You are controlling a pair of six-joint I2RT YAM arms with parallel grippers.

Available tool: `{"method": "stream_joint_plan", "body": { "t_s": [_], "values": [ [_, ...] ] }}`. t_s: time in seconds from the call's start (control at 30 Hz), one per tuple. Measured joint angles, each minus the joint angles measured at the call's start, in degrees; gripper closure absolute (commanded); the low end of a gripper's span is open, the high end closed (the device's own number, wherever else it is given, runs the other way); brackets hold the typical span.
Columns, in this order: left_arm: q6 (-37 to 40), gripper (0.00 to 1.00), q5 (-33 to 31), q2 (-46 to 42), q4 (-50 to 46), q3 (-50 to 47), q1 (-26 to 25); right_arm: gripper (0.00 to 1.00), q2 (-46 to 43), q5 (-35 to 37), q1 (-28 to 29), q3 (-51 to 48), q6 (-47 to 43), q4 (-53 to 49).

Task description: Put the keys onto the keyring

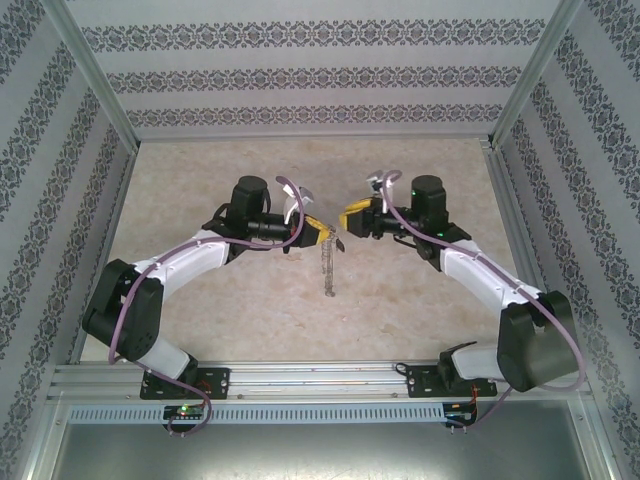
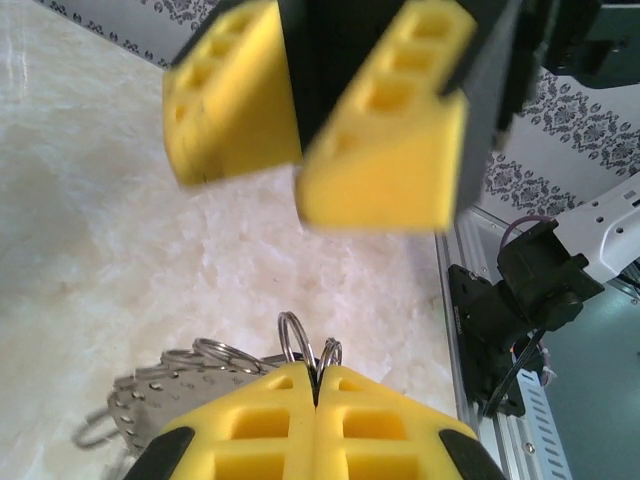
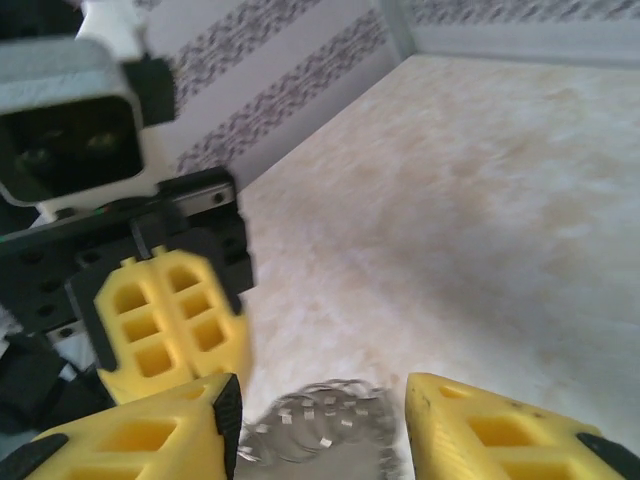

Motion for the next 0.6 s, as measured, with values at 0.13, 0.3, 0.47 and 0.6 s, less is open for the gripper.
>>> {"method": "stream_joint_plan", "body": {
  "t_s": [0.13,0.3,0.47,0.6],
  "values": [
    [-1.31,1.00,0.02,0.00,2.75,-1.05,-0.02,0.51,-2.03,1.75,-1.44,-4.31,5.14,5.84],
    [-4.76,1.00,-0.20,-0.33,9.77,-3.85,-0.02,0.50,-5.01,2.69,-0.81,-9.55,9.81,11.74],
    [-9.62,1.00,-0.33,-0.37,17.05,-6.01,-0.02,0.48,-8.33,4.48,2.51,-13.03,10.86,13.92],
    [-13.38,1.00,-0.35,-0.48,22.08,-6.84,-0.02,0.47,-10.56,5.92,4.66,-15.17,10.78,14.84]
  ]
}}
